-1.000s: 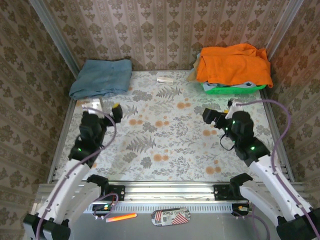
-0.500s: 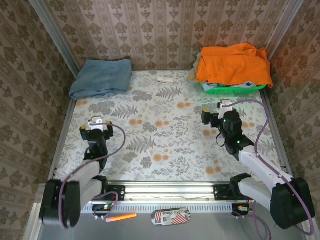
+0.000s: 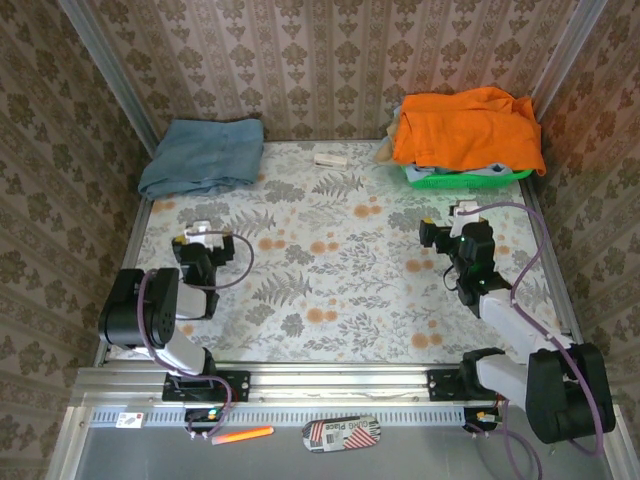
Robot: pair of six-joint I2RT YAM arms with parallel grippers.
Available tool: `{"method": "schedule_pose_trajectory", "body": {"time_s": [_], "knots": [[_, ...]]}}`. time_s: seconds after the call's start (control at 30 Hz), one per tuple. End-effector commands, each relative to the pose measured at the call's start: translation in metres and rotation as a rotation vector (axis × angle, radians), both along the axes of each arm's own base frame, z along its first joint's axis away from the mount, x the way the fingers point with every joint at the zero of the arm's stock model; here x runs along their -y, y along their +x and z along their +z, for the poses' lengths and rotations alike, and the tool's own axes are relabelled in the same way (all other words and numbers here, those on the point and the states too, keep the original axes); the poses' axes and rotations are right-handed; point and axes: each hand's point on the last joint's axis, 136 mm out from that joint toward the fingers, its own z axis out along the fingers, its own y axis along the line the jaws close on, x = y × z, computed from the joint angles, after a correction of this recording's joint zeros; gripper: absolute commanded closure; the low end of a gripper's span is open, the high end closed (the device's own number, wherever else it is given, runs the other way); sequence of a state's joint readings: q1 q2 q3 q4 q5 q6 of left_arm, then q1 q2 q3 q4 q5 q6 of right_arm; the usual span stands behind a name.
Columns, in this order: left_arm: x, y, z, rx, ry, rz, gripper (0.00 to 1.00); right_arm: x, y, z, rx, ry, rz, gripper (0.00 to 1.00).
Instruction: Fold and stack the trousers
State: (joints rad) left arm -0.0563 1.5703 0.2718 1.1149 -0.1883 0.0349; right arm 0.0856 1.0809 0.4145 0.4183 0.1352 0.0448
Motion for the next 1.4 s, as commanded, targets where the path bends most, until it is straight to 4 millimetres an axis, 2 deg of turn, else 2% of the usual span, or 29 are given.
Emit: {"method": "schedule_pose_trajectory", "body": {"time_s": [0.0, 0.13, 0.2, 0.27, 0.43, 1.37], "knots": [[0.007, 0.014, 0.008, -0.015, 0.015, -0.046, 0.00, 0.005, 0.007, 0.000, 0.052, -0.013, 0.003, 0.00], [0.004, 0.019, 0.006, -0.044, 0.010, -0.029, 0.00, 0.011, 0.020, -0.027, 0.050, 0.004, -0.007, 0.00], [0.004, 0.019, 0.005, -0.051, 0.009, -0.030, 0.00, 0.006, 0.027, -0.037, 0.057, 0.007, 0.034, 0.00], [0.004, 0.019, 0.006, -0.048, 0.011, -0.030, 0.00, 0.004, 0.034, -0.061, 0.025, 0.011, 0.049, 0.00], [0.004, 0.019, 0.005, -0.049, 0.011, -0.030, 0.00, 0.011, 0.044, -0.066, -0.026, 0.021, 0.018, 0.00], [0.005, 0.019, 0.006, -0.048, 0.010, -0.033, 0.00, 0.012, 0.044, -0.065, -0.026, 0.011, 0.007, 0.00]]}}
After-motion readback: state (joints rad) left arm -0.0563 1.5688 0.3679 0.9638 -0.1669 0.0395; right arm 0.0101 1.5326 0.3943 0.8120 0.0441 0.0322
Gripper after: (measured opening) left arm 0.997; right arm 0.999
